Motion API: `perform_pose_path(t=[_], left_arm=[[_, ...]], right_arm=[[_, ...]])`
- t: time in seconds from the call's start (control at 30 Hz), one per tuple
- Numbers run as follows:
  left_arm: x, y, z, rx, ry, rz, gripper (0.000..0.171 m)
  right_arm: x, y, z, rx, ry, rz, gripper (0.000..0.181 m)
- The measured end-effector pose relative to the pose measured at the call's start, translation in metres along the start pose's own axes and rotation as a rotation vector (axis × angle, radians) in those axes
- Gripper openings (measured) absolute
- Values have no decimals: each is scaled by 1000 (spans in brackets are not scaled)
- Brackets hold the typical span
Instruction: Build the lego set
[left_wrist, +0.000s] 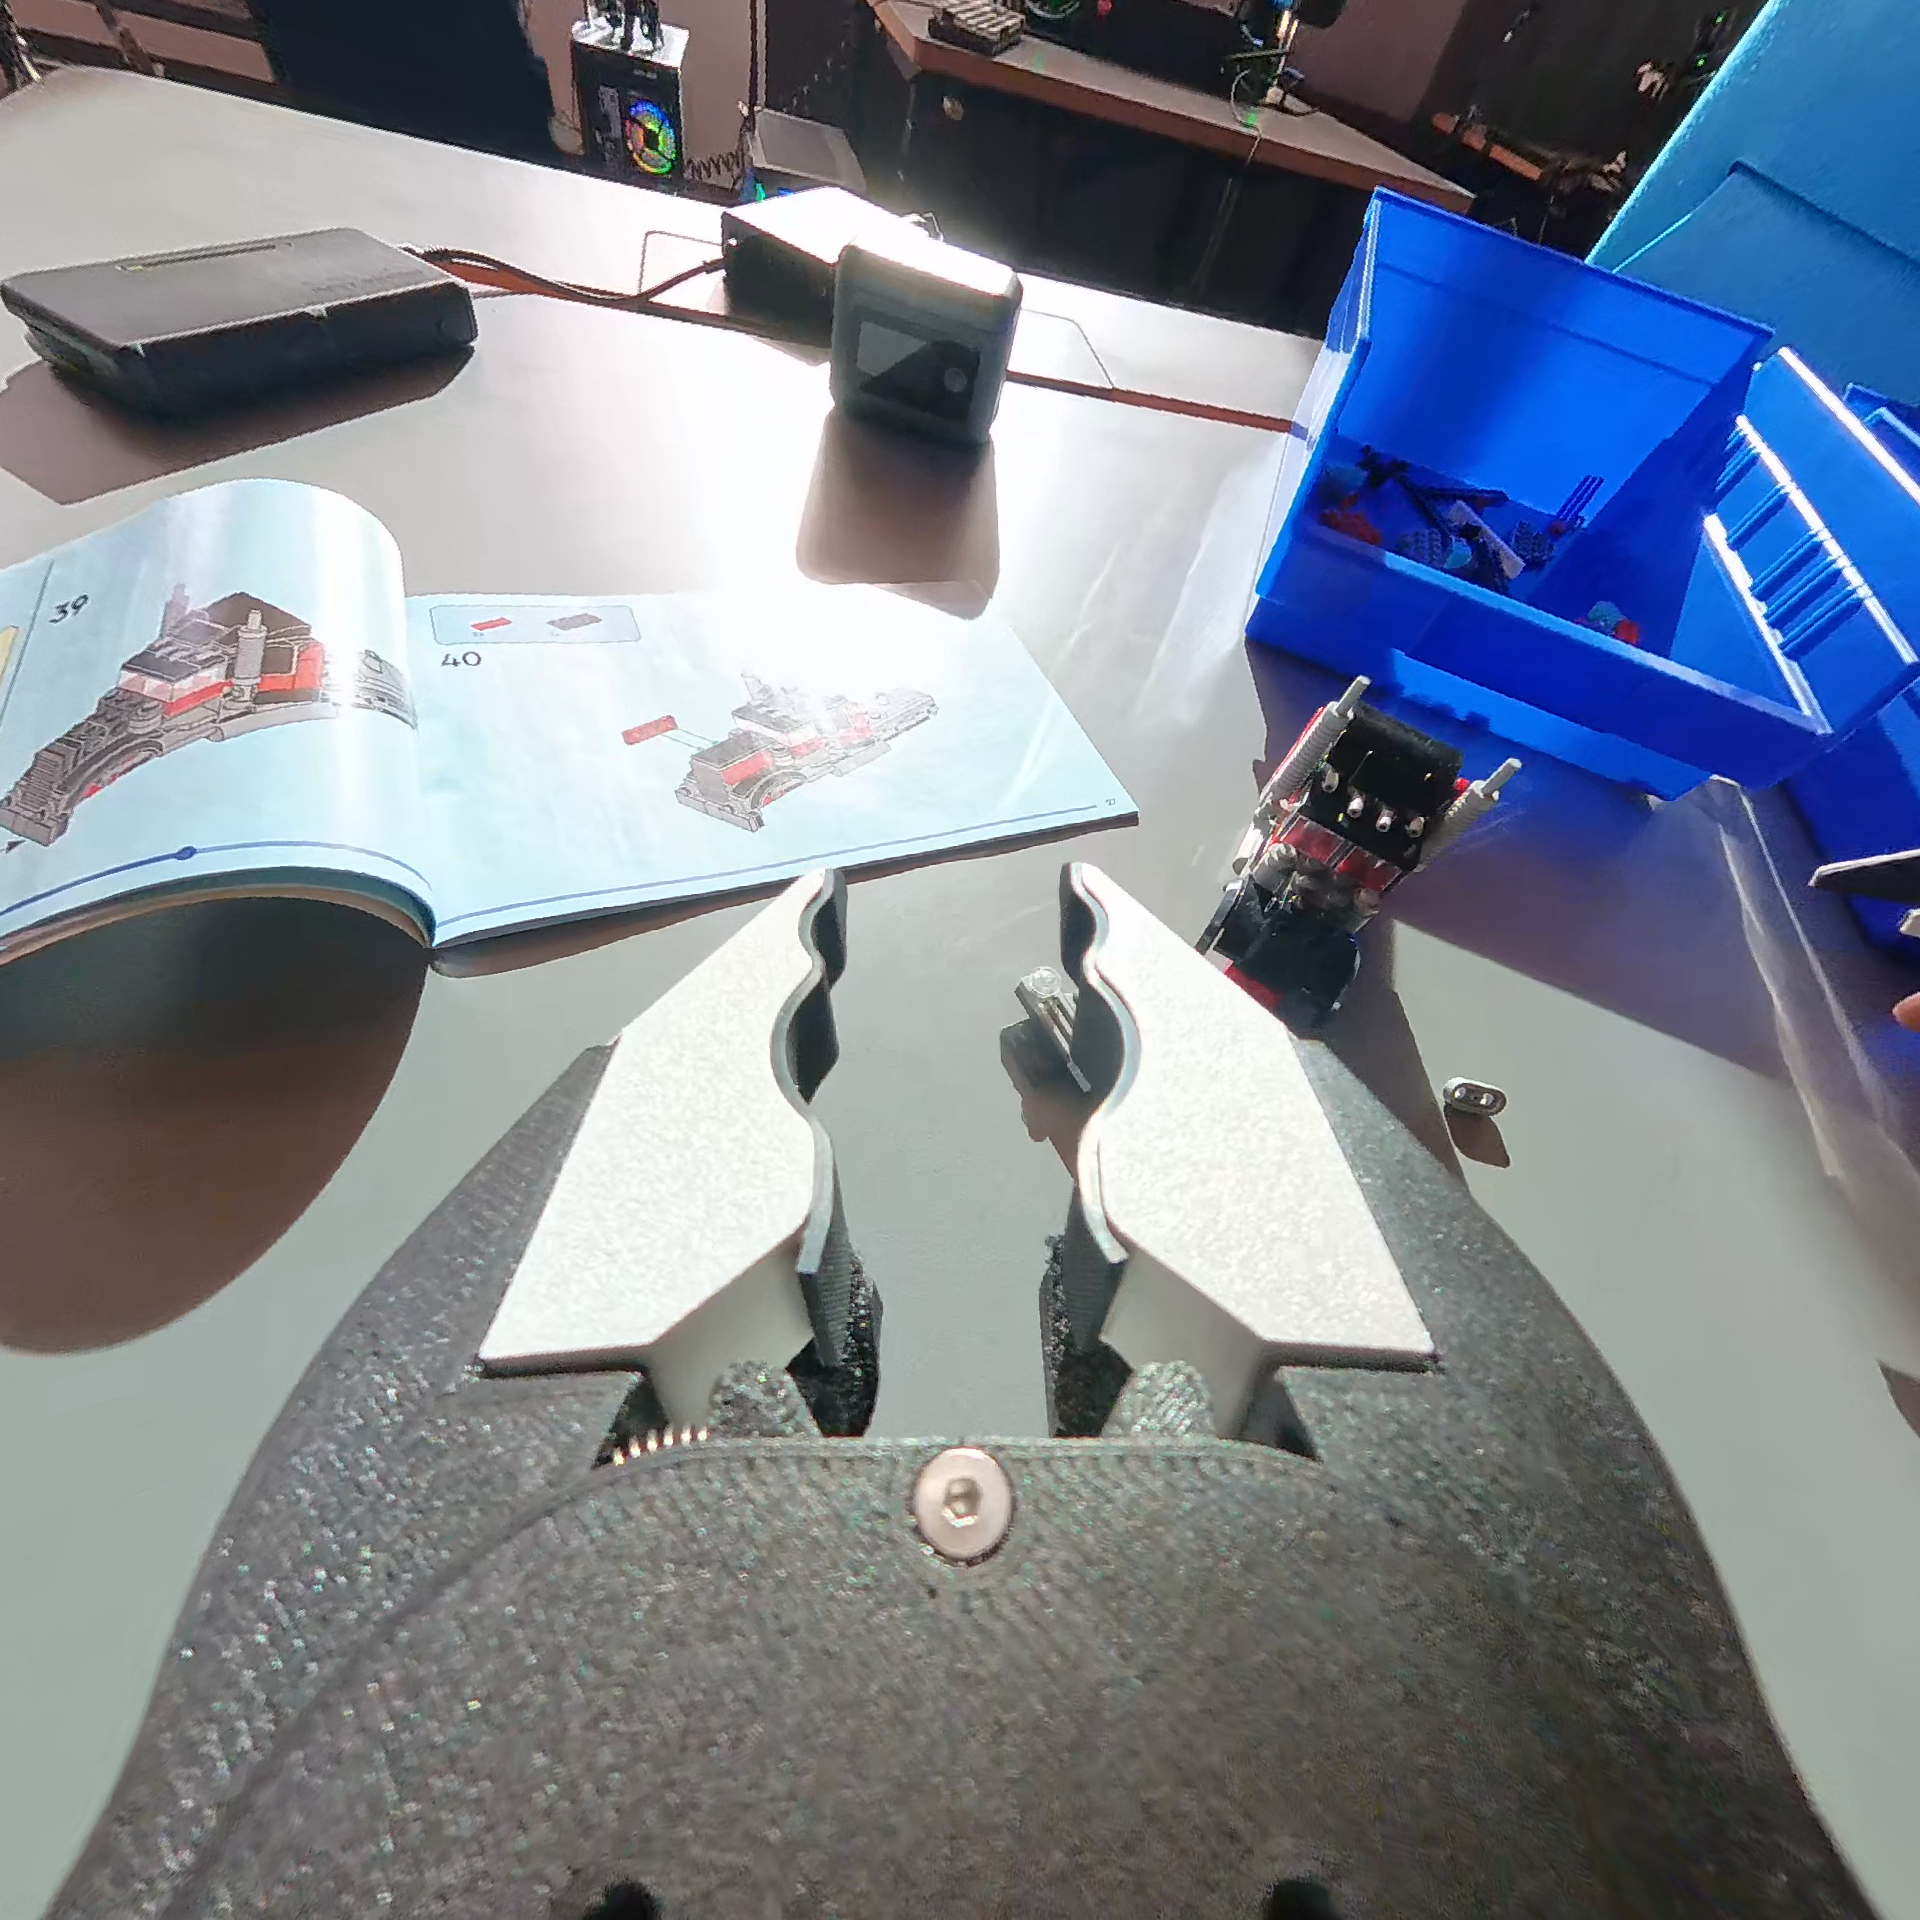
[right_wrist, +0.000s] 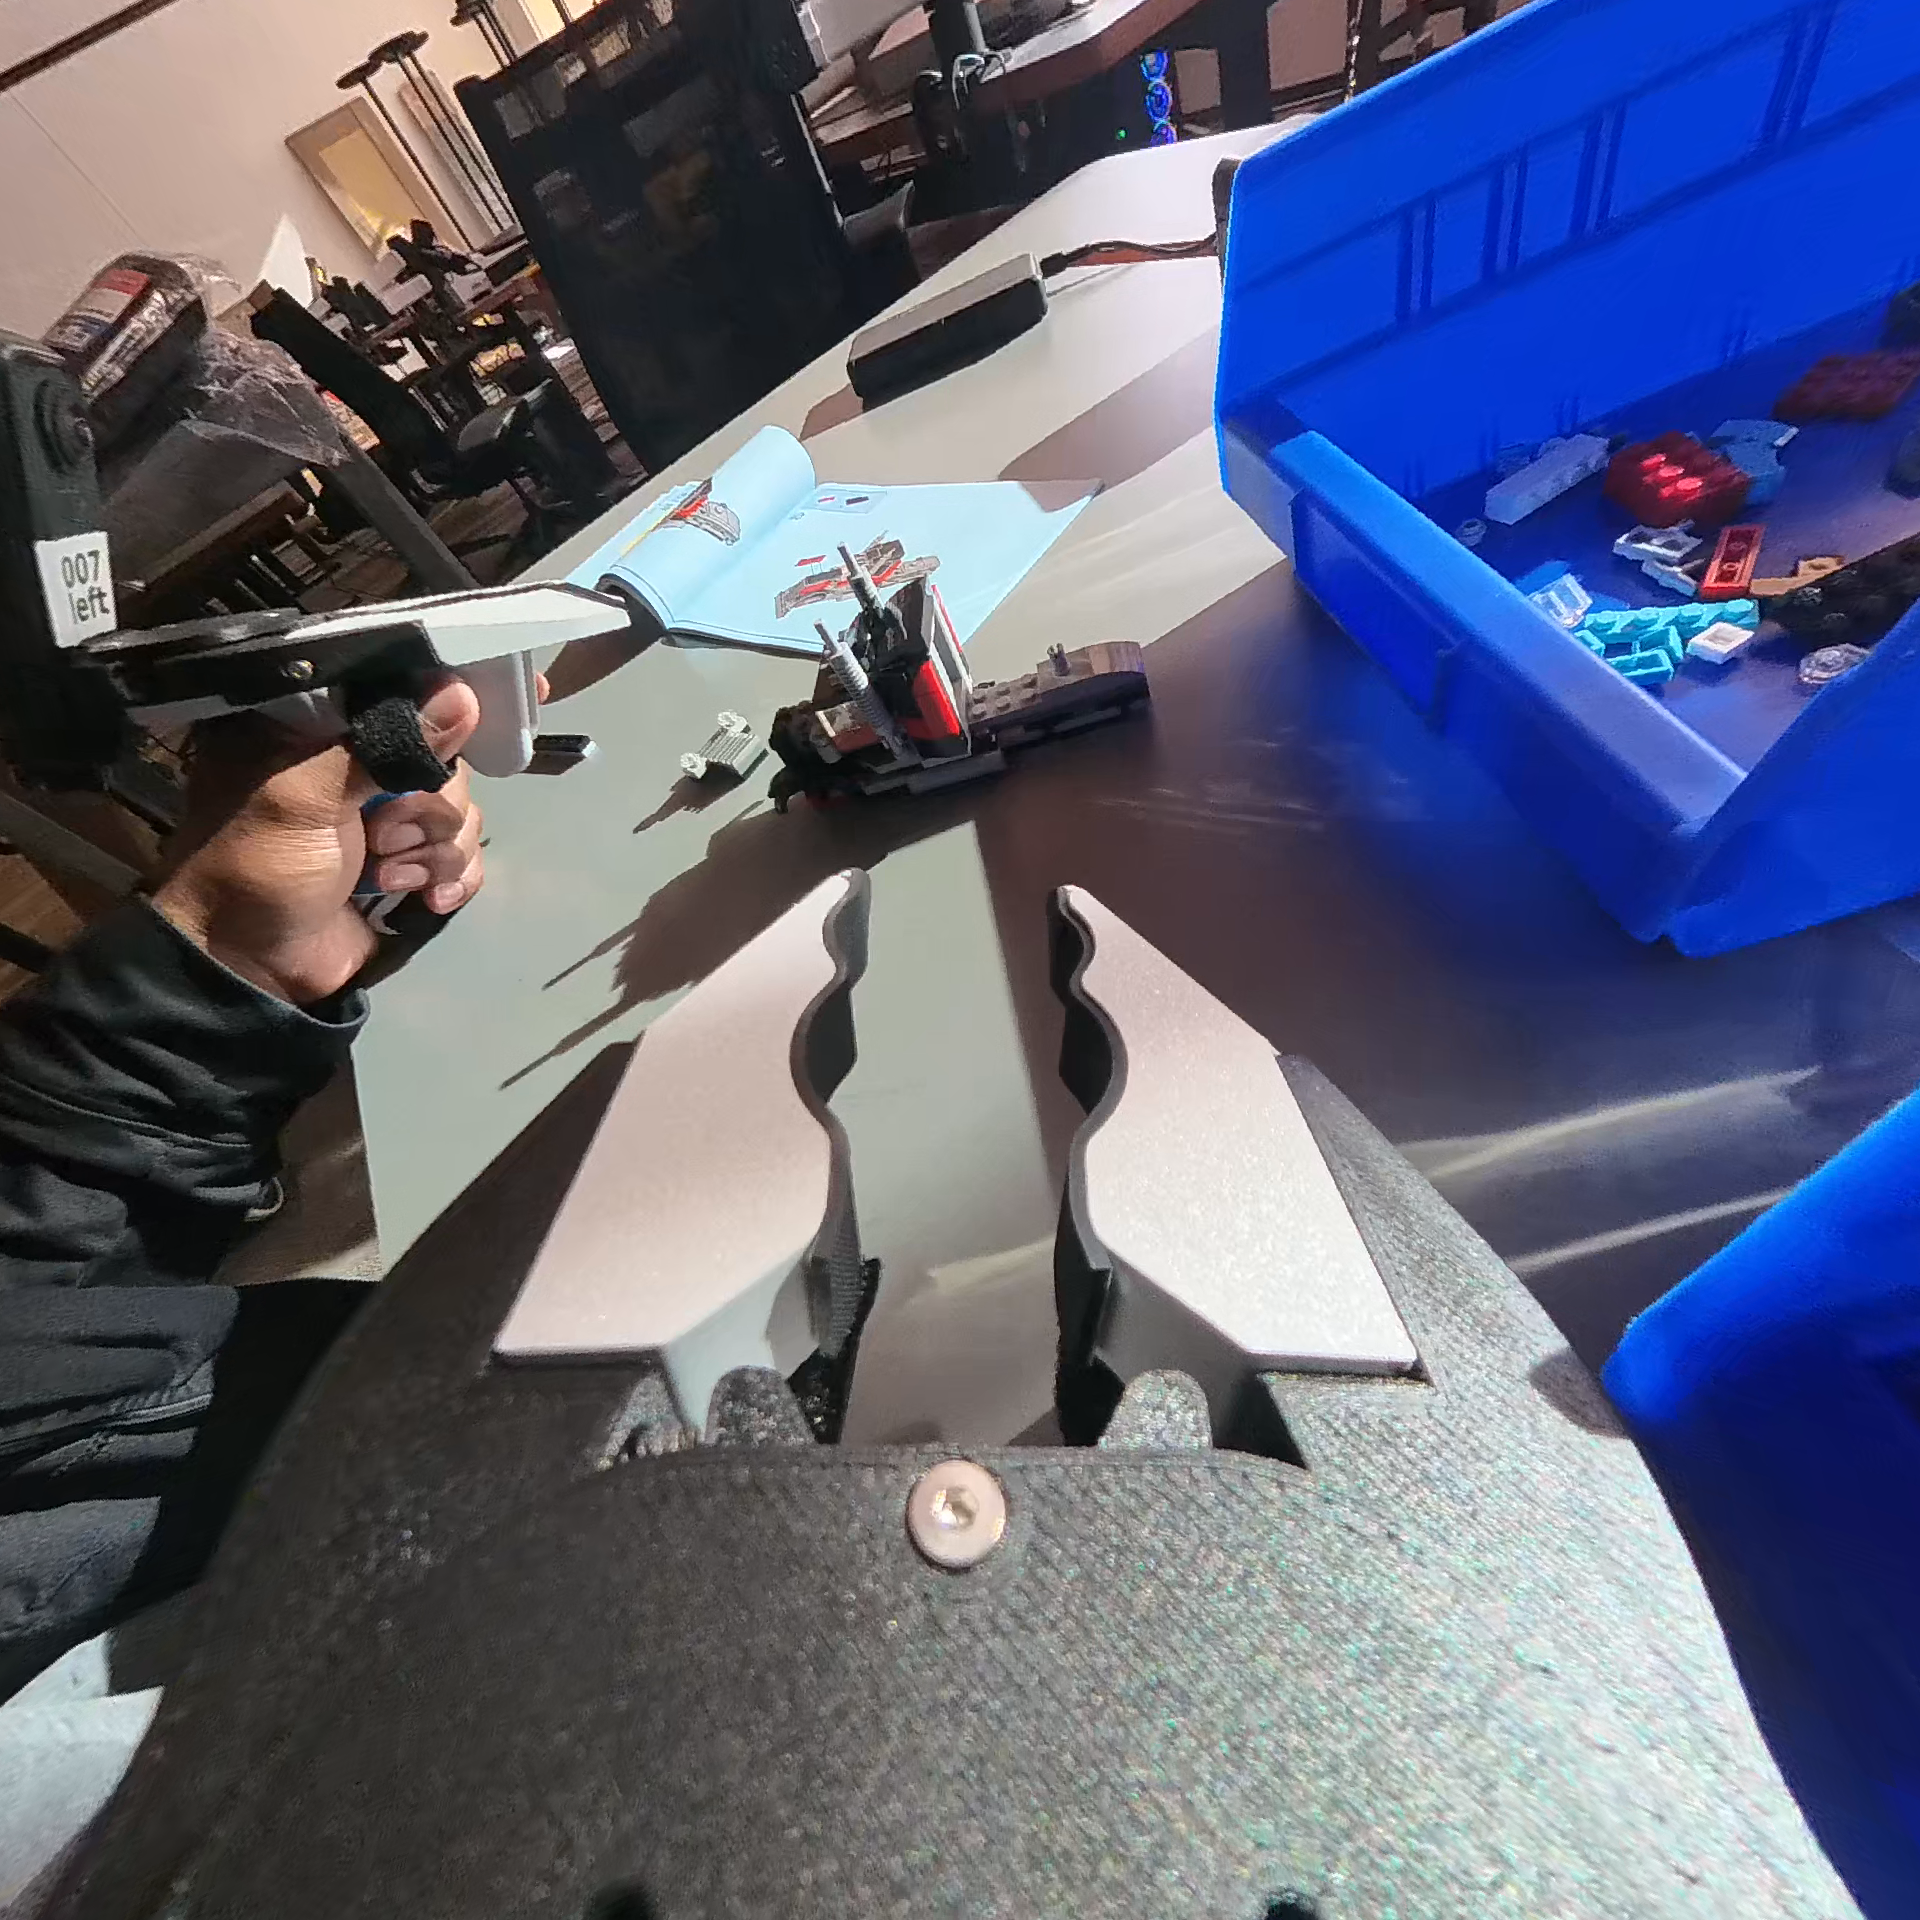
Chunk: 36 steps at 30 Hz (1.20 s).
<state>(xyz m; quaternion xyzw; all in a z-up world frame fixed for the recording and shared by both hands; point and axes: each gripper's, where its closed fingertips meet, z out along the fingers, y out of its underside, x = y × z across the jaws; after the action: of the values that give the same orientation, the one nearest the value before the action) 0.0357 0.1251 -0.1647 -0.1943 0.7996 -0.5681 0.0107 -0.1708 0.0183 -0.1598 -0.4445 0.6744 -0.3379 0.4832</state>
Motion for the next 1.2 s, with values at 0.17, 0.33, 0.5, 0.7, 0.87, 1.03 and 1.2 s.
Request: perform_pose_path(t=[0.17,0.33,0.5,0.7,0.87,1.03,1.2], left_arm=[[0,1,0,-5,-2,3,42],[0,2,1,-13,-2,5,42],[2,3,3,-27,-3,20,41],[2,6,5,-46,-10,33,41],[3,7,5,-55,-8,38,41],[3,6,4,-45,-3,31,41],[3,5,4,-43,-2,25,41]], right_arm=[[0,-3,-3,21,-24,28,35],[0,-5,-5,41,-41,50,34],[0,-6,-7,53,-48,54,34],[1,-7,-7,60,-55,67,34],[1,-7,-7,57,-53,69,34],[2,-7,-7,56,-50,68,34],[2,-7,-8,61,-48,71,34]])
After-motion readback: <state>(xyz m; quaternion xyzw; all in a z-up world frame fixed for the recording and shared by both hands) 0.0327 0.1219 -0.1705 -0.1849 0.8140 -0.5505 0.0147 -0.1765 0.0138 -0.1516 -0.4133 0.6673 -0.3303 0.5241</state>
